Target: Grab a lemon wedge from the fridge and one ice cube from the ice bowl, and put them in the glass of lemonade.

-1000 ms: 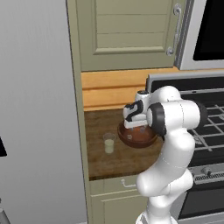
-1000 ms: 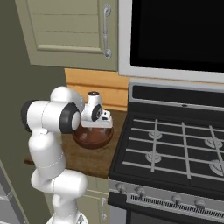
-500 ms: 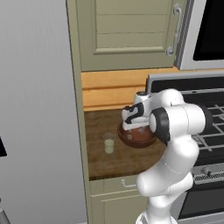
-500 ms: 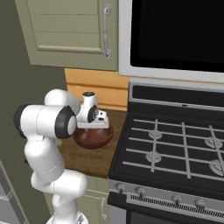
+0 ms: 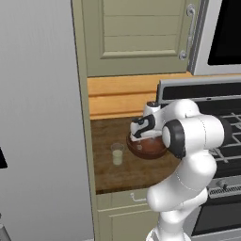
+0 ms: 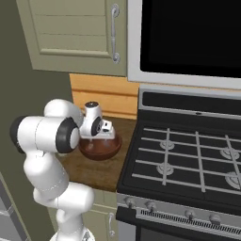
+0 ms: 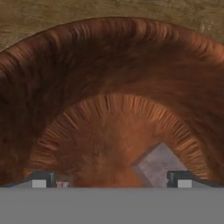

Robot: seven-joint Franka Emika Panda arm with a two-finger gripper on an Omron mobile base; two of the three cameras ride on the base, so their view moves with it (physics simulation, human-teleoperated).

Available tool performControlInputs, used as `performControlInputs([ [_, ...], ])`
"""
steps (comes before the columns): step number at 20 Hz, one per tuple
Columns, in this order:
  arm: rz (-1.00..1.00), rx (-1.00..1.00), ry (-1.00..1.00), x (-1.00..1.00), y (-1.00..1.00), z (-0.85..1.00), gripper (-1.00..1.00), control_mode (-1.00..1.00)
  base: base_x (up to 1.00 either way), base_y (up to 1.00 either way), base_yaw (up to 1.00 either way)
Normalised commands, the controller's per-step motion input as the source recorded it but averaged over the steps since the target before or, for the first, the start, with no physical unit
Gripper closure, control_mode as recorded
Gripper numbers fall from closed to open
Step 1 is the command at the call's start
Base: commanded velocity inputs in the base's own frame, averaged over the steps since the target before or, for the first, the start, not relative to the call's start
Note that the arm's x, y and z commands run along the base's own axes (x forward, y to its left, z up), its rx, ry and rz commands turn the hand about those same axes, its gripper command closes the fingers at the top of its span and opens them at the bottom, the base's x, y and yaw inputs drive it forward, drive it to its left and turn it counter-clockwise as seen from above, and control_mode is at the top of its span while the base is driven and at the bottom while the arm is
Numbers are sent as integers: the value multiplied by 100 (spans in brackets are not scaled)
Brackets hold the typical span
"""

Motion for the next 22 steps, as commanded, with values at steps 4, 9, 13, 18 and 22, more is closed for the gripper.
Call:
performControlInputs([
  [4,-1,1,0,18,-25,0,-100,-100,0,0,0],
  [9,0,0,5,31,0,4,-100,-100,0,0,0],
  [13,0,0,4,-5,-2,-35,-100,-100,0,0,0],
  [18,-2,0,1,-6,-8,-13,-100,-100,0,0,0],
  [22,0,0,0,-3,0,0,-100,-100,0,0,0],
])
